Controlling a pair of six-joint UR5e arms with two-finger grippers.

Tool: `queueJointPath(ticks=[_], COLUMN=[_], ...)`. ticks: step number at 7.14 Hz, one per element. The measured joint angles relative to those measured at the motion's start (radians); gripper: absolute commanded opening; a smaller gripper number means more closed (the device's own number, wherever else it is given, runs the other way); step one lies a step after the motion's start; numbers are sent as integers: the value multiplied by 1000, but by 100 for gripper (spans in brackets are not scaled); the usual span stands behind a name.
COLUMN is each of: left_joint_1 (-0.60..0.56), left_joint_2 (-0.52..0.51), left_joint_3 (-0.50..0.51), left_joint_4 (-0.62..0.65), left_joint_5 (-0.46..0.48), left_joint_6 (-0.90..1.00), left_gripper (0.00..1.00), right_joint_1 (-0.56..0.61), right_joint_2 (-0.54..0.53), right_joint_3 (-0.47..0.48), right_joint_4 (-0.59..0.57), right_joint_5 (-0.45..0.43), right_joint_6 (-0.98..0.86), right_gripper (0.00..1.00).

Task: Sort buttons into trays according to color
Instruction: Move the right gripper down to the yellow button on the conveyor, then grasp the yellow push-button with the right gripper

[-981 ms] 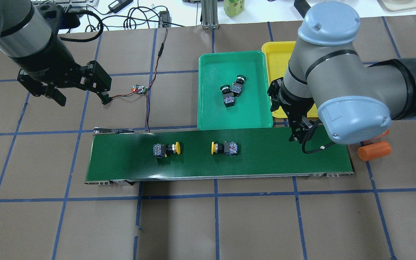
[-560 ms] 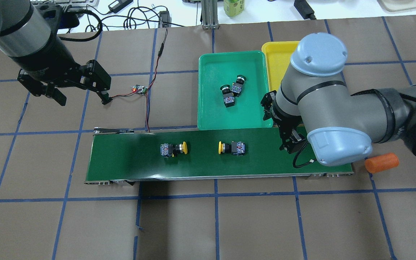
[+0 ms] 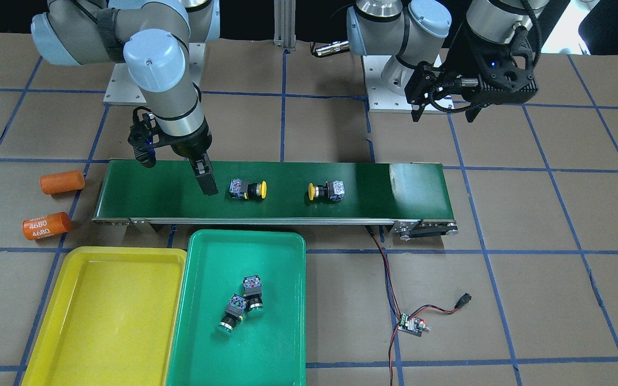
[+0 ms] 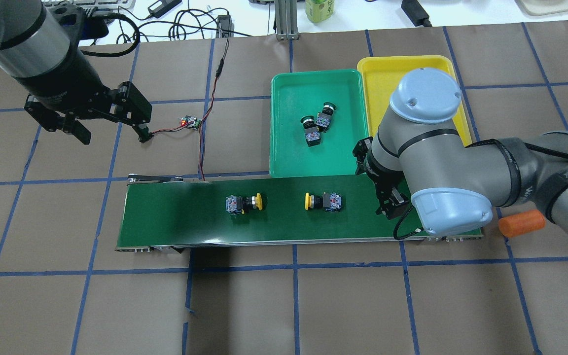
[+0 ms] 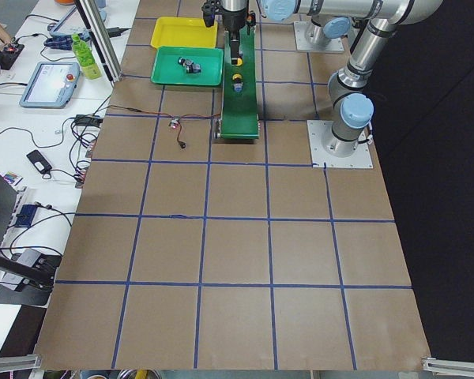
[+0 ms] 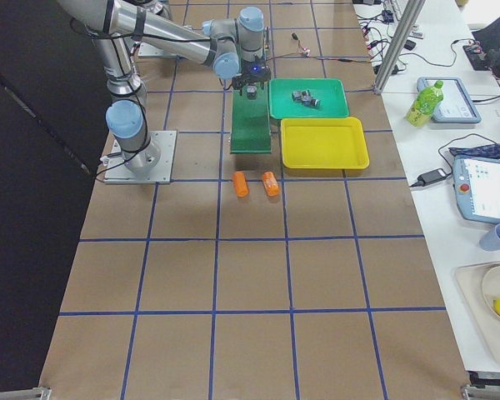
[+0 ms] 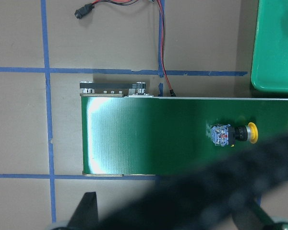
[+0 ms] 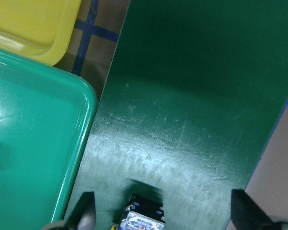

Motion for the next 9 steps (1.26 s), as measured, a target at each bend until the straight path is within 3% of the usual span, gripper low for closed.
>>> queueJointPath(ticks=[3, 5, 7, 9], left_joint_1=[0, 1, 1, 0], left_joint_2=[2, 3, 4, 5], left_joint_3=[1, 1, 2, 2], left_joint_4=[2, 3, 3, 3], left_joint_5=[-1, -1, -1, -1], left_joint_6=[-2, -3, -4, -4], left_gripper=[100, 100, 100, 100], right_joint_1=[23, 24, 23, 15], right_joint_2=[53, 72, 87, 91], right_joint_3=[12, 12, 11, 5], right_joint_4=[-34, -36, -37, -40], right_joint_5=[26, 21, 20, 21], right_joint_6=[1, 0, -4, -11], right_gripper=[100, 88, 0, 0])
